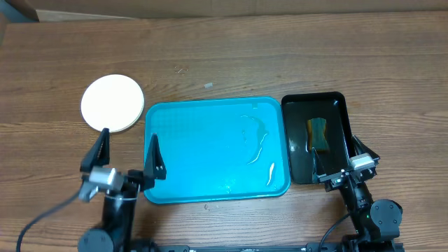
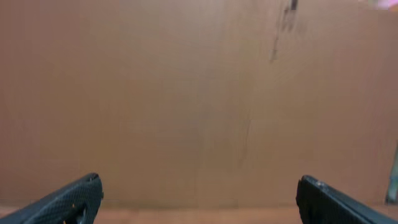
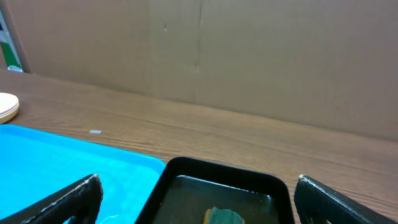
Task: Clean dirty plates on tray and stack at the side
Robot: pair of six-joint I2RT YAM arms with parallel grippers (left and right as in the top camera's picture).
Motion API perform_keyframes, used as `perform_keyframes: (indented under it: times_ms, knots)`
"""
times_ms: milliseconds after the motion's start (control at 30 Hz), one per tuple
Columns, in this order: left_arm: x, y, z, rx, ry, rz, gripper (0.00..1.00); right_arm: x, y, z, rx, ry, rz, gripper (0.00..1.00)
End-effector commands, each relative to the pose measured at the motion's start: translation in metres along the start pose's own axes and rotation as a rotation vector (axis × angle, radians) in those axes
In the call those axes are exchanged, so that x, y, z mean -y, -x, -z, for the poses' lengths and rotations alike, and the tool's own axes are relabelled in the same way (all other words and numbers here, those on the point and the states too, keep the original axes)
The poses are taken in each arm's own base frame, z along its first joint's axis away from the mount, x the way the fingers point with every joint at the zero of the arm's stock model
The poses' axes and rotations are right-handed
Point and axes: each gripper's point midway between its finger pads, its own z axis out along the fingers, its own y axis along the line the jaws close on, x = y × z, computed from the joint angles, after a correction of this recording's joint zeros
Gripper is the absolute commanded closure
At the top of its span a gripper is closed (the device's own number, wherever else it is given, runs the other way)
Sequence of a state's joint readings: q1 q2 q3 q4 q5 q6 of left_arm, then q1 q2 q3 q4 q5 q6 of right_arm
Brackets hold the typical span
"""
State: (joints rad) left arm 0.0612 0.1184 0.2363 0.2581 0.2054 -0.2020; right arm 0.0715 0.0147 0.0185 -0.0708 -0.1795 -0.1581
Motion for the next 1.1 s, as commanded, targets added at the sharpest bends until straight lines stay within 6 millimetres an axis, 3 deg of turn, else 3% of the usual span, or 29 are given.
perform_keyframes:
  times_ms: [0,467,767,1067]
  knots:
    - [-0.002,-0.005,0.007,0.05,0.011,-0.019,0.0,0.0,-0.001,0.0,0.007,-0.001,0.004,0.0]
    - [-0.019,-0.069,0.015,-0.053,0.064,0.001,0.0,0.0,-0.001,0.0,0.007,-0.001,0.004,0.0]
    - [-0.052,-0.155,0.04,-0.399,0.251,0.036,0.0,0.0,-0.001,0.0,0.007,-0.001,0.004,0.0]
    - [-0.056,-0.156,0.042,-0.415,0.258,-0.033,0.0,0.0,-0.001,0.0,0.007,-0.001,0.004,0.0]
